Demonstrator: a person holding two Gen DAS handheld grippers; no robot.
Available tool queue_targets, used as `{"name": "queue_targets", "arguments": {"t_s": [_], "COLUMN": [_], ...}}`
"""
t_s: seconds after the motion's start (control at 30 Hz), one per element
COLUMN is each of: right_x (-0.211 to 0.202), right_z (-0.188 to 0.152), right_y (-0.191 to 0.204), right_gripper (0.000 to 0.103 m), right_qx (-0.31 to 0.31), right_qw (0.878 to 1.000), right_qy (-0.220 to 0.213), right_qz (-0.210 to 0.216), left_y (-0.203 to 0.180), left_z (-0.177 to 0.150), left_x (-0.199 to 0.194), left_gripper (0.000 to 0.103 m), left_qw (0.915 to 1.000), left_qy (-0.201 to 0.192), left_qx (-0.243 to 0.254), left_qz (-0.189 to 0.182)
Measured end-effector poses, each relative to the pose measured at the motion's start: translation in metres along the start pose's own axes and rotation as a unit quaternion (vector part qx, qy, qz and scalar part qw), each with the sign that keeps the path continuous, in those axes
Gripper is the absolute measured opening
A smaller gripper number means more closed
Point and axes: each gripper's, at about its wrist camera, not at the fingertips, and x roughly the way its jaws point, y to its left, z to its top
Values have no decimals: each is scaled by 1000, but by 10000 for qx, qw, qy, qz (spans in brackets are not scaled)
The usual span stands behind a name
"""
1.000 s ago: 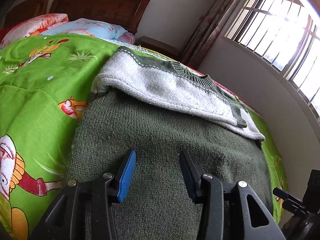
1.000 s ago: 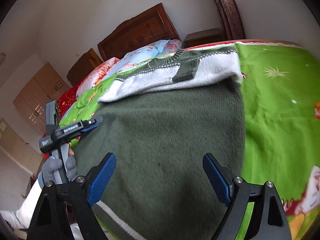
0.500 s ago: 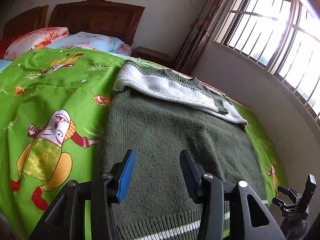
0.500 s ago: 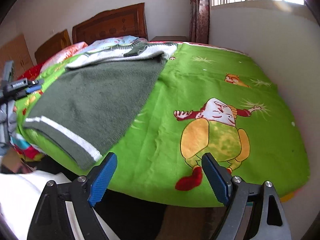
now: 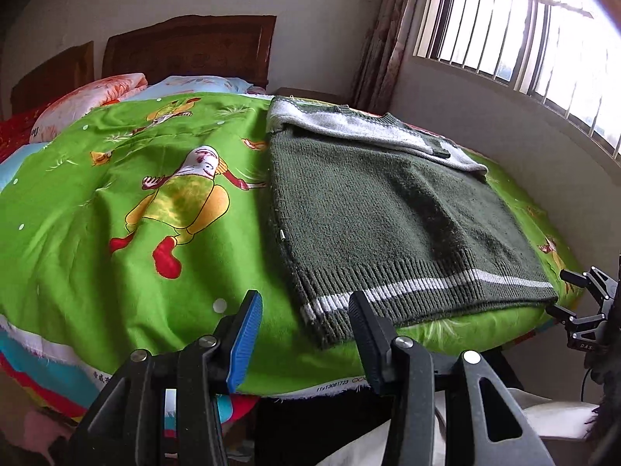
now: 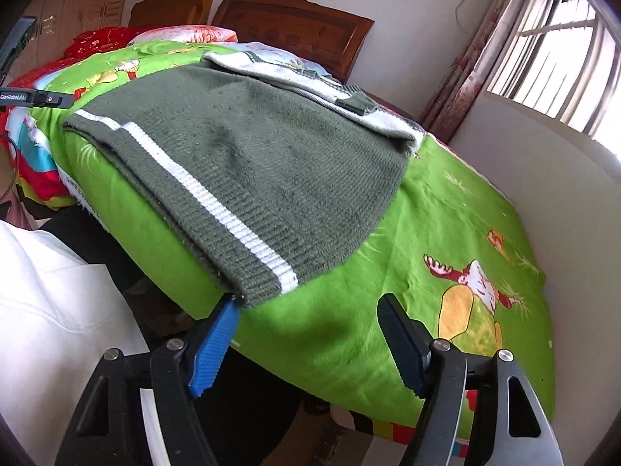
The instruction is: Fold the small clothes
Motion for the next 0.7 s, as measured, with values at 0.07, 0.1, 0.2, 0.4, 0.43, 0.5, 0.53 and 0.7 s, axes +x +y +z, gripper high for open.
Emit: {"name": "queue_targets", "arguments": {"t_s": [0.07,0.1,0.2,0.4,0.43,0.5,0.53,0.7], "right_x": [-3,-4,3,10,10,12,14,24], "right_z": [4,6,12,12,14,19,23,44], "right_y": [-4,-5,-8,11,16,25,31,52], "right_gripper": [103,103,103,103,103,103,103,103], "right_qx": [105,173,238,-95,-187,-417,-518,-742], "right_qw": [9999,9997,9996,9998,9995,9985,9979,9961], "right_qy": [-115,-143,-145,-167,-203,-283,-325,-477], "right_qz": [-57,-105,-91,-61,-121,-219,-226,-44], "left_y": [0,-1,-7,-14,-16,-17,-18,-25], "left_z": [-1,0,-2,-7,-7,-7,-7,-10], "left_x": [-2,-1,0,0,-1,-2,-3,-5], "left_gripper": [47,47,47,47,47,47,47,47], "left_qw": [10000,10000,9999,9995,9994,9992,9991,9981], "left_qy": [-10,-8,18,59,51,32,27,71], "left_qx": [20,34,116,291,313,357,378,564], "left_qz": [-11,-9,-32,-109,-122,-156,-175,-255]}}
